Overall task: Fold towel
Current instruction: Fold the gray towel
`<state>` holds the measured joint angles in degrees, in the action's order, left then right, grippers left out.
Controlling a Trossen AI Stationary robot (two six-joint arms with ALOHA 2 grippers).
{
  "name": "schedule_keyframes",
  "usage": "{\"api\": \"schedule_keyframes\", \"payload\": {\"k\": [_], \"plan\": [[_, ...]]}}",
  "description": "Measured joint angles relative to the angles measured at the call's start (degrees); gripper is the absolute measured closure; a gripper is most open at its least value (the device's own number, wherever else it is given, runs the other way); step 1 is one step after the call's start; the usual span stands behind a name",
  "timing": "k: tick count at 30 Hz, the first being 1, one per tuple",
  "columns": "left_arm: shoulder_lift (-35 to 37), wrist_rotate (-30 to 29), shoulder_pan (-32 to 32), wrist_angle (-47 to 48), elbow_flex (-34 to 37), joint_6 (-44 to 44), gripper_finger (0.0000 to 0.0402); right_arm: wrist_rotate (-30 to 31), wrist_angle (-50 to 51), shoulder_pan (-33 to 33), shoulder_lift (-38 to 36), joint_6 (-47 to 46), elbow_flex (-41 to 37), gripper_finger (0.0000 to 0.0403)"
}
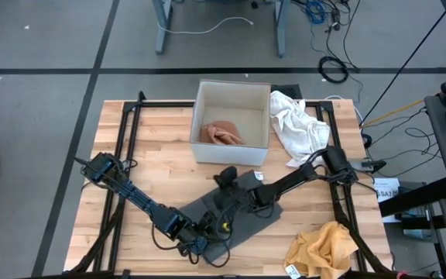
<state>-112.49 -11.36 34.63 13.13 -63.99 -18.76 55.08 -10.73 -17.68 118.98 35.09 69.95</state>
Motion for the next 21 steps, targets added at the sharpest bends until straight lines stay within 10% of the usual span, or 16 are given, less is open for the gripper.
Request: {"api": "schedule_keyframes", "payload": {"k": [8,16,21], "plan": [[2.9,-7.1,0.3,0.5,0.2,0.0,0.02,-20.2,25.7,-0.5,-9.9,-27.8,0.0,0.0336],[6.6,-7.3,0.3,-1.0,0.2,-1.5,0.02,-44.1,23.5,-4.5,-12.6,-35.0,0.0,0.0283],[6.1,-5.7,-0.3,-4.0,0.1,-2.8,0.02,-48.2,16.8,-6.5,-10.5,-36.5,0.1,0.0271]]}}
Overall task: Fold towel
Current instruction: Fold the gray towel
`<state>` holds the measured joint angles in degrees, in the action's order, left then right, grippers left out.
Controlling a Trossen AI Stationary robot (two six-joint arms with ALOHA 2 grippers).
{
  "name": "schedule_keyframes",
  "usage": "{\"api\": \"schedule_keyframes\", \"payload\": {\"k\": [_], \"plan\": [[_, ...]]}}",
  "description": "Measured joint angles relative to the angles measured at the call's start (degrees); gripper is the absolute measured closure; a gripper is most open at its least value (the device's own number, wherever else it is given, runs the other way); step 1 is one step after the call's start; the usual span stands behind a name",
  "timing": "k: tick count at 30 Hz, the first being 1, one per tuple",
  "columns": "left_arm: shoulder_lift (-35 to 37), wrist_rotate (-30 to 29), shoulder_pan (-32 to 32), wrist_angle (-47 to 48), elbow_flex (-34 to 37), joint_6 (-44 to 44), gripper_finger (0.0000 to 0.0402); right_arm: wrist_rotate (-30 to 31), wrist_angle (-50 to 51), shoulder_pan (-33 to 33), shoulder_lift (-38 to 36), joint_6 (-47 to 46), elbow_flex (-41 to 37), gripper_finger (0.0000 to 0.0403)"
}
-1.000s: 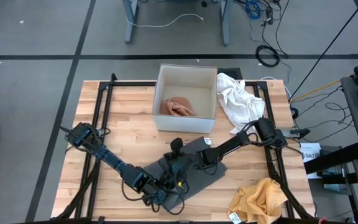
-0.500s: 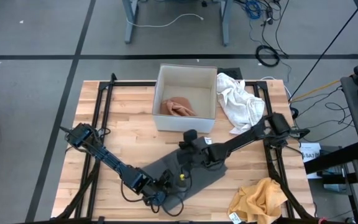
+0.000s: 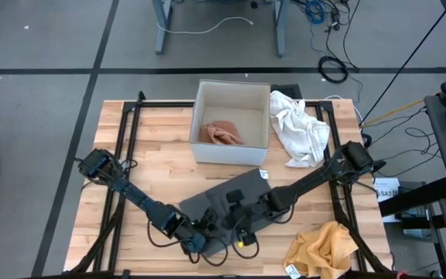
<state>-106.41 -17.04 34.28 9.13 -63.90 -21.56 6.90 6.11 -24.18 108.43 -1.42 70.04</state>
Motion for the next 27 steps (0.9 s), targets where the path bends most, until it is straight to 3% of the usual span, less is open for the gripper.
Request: {"api": "schedule_keyframes", "payload": {"k": [7,19,27], "plan": [[-0.1,1.6,-2.4,-0.3,0.0,1.5,0.02,-7.3,0.3,-0.3,1.0,-5.3,-0.1,0.0275],[-1.5,1.8,-5.8,-3.5,-0.1,1.6,0.02,-7.1,9.6,-3.4,2.3,-12.1,-0.1,0.0301],[-4.6,1.8,-7.3,-8.0,-0.1,1.5,0.02,-7.0,10.7,-4.7,1.7,-13.6,-0.1,0.0309]]}}
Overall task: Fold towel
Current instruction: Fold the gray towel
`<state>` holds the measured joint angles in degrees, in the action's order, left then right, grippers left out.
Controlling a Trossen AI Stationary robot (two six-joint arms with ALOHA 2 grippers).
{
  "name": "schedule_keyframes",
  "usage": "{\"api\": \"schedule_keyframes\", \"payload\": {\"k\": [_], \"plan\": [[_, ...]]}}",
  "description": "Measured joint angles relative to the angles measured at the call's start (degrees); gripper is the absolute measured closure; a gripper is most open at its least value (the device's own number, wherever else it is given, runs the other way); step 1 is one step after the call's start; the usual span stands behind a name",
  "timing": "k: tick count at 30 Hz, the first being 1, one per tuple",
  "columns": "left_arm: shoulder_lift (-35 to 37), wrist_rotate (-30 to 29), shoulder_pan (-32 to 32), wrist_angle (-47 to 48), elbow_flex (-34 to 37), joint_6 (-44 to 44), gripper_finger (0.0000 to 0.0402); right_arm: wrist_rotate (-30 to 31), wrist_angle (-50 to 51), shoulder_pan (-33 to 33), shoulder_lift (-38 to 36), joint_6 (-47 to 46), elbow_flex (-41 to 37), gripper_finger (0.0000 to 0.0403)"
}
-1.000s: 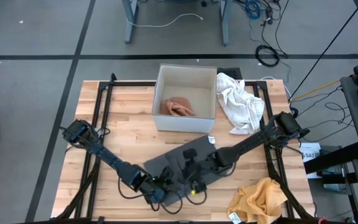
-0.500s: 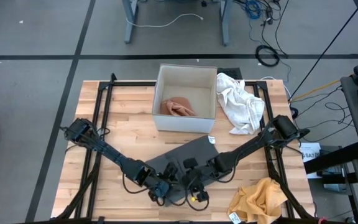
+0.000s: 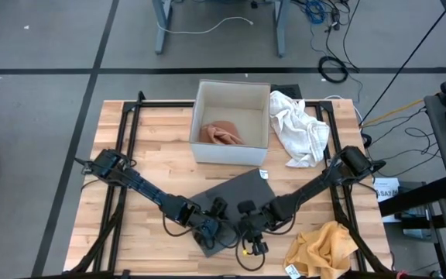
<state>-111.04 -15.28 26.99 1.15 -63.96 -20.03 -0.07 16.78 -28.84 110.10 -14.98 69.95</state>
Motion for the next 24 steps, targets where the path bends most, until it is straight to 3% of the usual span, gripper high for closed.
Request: {"api": "schedule_keyframes", "payload": {"k": [8,14,19,24], "plan": [[-0.3,0.0,-0.4,-4.7,0.0,-0.2,0.02,0.2,-2.1,-1.2,-1.6,1.4,0.0,0.0309],[-1.4,3.1,-0.8,-6.8,-0.1,0.2,0.02,3.4,-9.7,-1.7,-1.5,4.9,0.0,0.0309],[-3.5,3.1,-0.8,-7.3,-0.1,1.0,0.02,8.5,-8.9,-1.5,-0.9,5.2,0.0,0.0309],[-4.0,2.8,-0.7,-8.6,-0.1,1.6,0.02,9.3,-9.1,-1.6,-0.8,5.0,0.0,0.0309]]}}
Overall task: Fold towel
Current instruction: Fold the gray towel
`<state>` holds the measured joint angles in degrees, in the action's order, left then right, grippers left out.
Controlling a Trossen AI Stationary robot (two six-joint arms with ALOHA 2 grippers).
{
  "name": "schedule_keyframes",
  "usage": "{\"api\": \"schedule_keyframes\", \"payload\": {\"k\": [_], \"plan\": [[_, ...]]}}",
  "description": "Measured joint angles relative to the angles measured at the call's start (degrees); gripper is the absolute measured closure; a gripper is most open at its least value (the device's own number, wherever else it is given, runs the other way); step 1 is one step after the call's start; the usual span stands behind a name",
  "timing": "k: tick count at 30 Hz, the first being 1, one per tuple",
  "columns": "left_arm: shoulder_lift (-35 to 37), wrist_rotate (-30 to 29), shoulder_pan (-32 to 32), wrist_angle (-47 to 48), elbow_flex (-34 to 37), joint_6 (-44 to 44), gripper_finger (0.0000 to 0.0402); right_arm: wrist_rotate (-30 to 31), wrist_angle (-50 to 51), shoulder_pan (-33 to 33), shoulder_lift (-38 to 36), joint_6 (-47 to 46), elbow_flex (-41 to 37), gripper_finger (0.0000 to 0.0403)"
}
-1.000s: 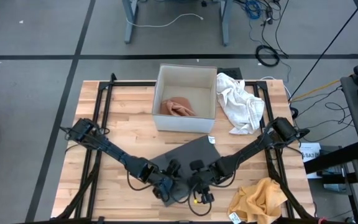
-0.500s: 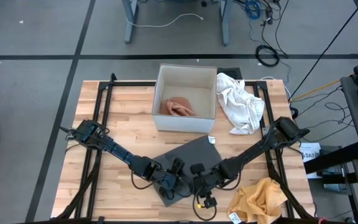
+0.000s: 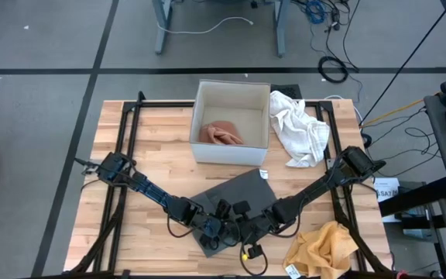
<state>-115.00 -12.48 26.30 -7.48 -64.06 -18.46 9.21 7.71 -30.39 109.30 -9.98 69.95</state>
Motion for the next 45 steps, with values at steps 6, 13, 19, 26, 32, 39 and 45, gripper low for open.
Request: {"api": "schedule_keyframes", "payload": {"k": [6,13,19,26,32,39,45], "plan": [[0.3,-0.5,0.4,-2.5,0.0,0.0,0.02,0.0,10.1,-0.5,-0.7,-4.9,0.0,0.0309],[0.3,2.9,0.9,-1.5,0.0,-0.1,0.02,1.5,26.5,-2.9,-3.2,-12.4,0.0,0.0308],[0.3,6.5,0.9,-0.2,0.0,-0.6,0.02,2.6,38.1,-5.2,-3.0,-16.6,-1.9,0.0273],[0.3,10.7,0.9,-0.2,0.0,-4.5,0.02,-1.4,35.7,-5.7,-3.3,-21.7,-7.0,0.0225],[0.2,11.4,1.1,-0.6,0.0,-8.2,0.02,-1.7,31.7,-6.3,-3.2,-22.2,-7.3,0.0254],[0.2,10.3,0.8,-4.3,0.0,-9.2,0.02,-0.5,30.8,-7.0,-3.1,-20.7,-7.3,0.0376],[0.2,7.0,0.6,-5.5,0.0,-9.3,0.02,6.1,33.0,-8.8,-2.9,-20.2,-4.6,0.0395]]}}
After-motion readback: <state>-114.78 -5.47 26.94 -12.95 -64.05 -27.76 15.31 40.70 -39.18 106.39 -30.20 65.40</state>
